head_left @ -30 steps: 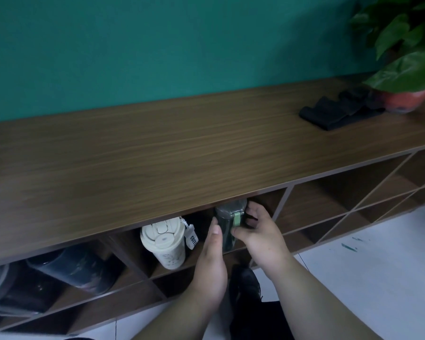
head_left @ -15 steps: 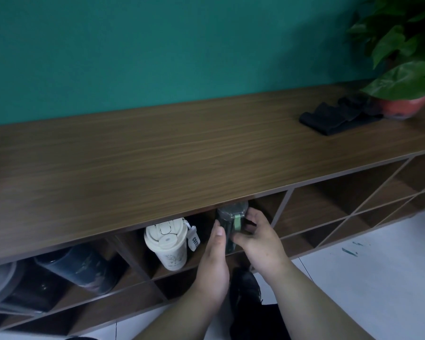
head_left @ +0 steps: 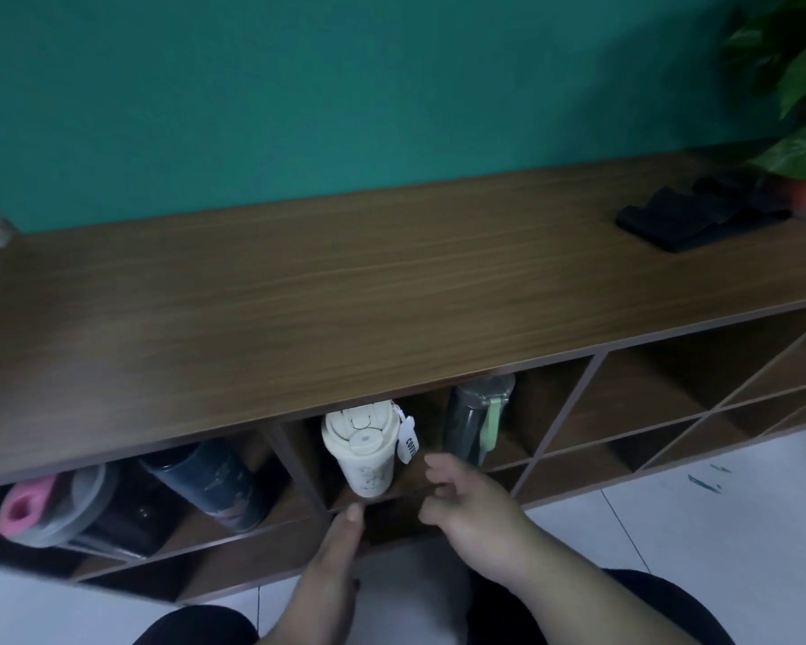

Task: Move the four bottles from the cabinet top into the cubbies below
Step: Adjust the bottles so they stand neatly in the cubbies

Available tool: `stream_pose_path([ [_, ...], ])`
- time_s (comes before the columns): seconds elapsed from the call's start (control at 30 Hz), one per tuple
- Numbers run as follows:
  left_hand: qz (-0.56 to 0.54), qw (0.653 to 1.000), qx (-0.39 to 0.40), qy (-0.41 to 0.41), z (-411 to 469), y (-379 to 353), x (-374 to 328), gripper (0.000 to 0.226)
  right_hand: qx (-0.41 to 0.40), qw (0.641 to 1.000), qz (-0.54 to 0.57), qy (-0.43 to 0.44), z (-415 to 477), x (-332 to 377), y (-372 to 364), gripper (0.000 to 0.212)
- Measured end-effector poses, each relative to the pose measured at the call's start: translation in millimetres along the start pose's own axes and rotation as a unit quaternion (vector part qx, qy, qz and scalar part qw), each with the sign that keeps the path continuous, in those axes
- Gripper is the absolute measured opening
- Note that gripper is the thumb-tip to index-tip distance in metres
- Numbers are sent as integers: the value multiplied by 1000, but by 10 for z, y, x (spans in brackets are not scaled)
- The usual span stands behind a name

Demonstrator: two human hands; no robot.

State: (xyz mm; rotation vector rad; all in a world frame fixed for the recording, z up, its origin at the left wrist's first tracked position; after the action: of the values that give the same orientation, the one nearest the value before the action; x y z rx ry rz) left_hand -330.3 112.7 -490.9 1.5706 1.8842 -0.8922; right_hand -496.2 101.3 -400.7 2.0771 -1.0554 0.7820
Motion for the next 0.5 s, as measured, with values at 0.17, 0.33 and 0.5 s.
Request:
stream_pose_path([
  [0.17,-101,994,-29,4,395,317,27,64,-60,994,44,84,221,179,-160,96],
  [0.33,-47,995,20,-91,167,311,-242,66,-98,985,70,122,289,298,-280,71],
  [0.5,58,970,138,-193,-245,273,-303,78,-91,982,75,150,274,373,-300,63],
])
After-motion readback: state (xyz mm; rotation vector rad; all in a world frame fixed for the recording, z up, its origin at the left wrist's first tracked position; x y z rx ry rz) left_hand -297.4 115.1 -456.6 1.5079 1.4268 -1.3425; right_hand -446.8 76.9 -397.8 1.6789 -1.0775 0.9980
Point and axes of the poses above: each hand's wrist, its own z-axis towards the middle knuckle, its own y-axis out of the back of the hand, x = y × z, the point moved 1 cm from there along z, towards the middle knuckle, and after that the axes turned 7 degrees about x, right-handed, at the moved point
